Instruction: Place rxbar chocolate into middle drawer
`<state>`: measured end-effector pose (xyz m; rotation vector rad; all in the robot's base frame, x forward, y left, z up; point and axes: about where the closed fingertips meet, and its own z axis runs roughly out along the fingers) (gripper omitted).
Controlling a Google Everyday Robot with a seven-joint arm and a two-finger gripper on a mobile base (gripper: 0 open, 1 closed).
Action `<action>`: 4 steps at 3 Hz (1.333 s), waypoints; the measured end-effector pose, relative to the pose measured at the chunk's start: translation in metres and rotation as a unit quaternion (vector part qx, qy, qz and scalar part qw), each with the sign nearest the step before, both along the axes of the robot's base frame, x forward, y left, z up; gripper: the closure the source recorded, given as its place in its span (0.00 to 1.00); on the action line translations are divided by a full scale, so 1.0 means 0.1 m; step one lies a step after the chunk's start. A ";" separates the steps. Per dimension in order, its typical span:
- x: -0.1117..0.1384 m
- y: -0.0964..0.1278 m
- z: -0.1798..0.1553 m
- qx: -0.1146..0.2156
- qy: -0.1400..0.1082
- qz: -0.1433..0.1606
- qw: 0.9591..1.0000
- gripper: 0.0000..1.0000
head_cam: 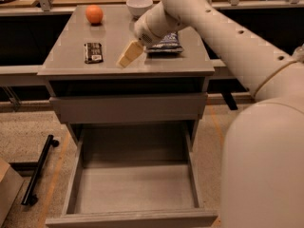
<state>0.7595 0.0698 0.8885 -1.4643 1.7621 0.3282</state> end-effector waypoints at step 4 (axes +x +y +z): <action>0.41 0.52 -0.16 0.066 0.028 -0.012 0.997 0.00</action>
Offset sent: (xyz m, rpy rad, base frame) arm 0.0206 0.0200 -0.0065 0.0314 0.0273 -0.0013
